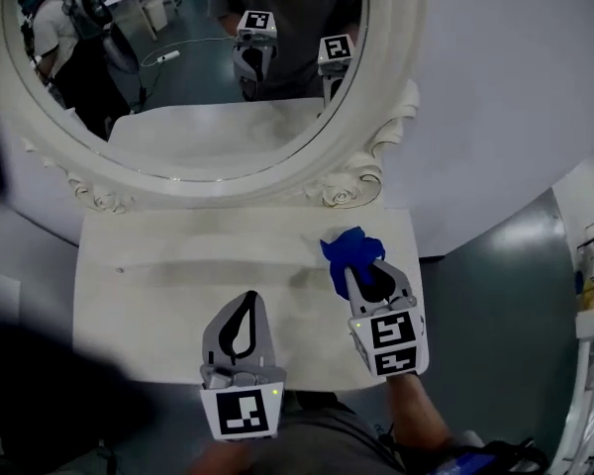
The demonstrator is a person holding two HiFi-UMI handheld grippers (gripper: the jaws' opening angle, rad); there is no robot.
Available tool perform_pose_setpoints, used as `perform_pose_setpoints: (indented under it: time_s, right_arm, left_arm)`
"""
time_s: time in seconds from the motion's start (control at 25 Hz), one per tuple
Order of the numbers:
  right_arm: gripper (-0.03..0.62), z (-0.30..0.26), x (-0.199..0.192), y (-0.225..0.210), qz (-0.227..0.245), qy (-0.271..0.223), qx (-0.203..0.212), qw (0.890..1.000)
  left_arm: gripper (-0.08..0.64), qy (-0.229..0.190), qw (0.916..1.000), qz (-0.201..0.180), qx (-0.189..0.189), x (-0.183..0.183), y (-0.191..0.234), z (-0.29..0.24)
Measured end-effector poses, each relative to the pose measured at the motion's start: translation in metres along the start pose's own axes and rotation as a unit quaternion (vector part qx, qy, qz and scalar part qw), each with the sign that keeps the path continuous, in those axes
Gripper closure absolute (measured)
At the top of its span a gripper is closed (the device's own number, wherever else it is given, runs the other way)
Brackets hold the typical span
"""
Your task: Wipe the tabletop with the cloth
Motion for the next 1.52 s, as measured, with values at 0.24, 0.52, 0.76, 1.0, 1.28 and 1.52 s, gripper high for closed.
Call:
perform_pose_setpoints:
  time_s: [0.24,0.52,0.76,1.0,1.28,1.52]
  right_arm:
    - [0.505,-0.021,0.007,0.099,0.032,0.004,0.085,0.996]
    - [0.505,-0.046,-0.007,0.185,0.053,0.02,0.146,0.988]
    - [0.505,-0.069,-0.035,0.22,0.048,0.048,0.174,0.982]
    - [0.505,-0.091,-0.071,0.235,0.044,0.085,0.184,0.978]
    - [0.505,-0.095,-0.08,0.228,0.029,0.092,0.185,0.978]
    - [0.505,-0.092,-0.087,0.207,0.015,0.096,0.167,0.981]
  left_arm:
    - [0.545,0.026,0.9966,0.03,0.072,-0.03,0.055,0.056]
    - [0.545,0.048,0.9901,0.058,0.118,-0.069,0.101,0.091]
    - [0.545,0.074,0.9862,0.072,0.129,-0.096,0.115,0.097]
    - [0.545,0.099,0.9848,0.079,0.119,-0.122,0.118,0.085]
    - [0.545,0.107,0.9861,0.075,0.102,-0.124,0.109,0.065]
    - [0.545,0.095,0.9897,0.06,0.088,-0.118,0.103,0.046]
Point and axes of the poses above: the fingertips, and each gripper's own axes: z backward along the fingers, y to its left, x out of its top, the point moved 5 cm from there along z, backward along the fingers, and after that the axes turned 6 degrees about -x, right-handed, at the moved point
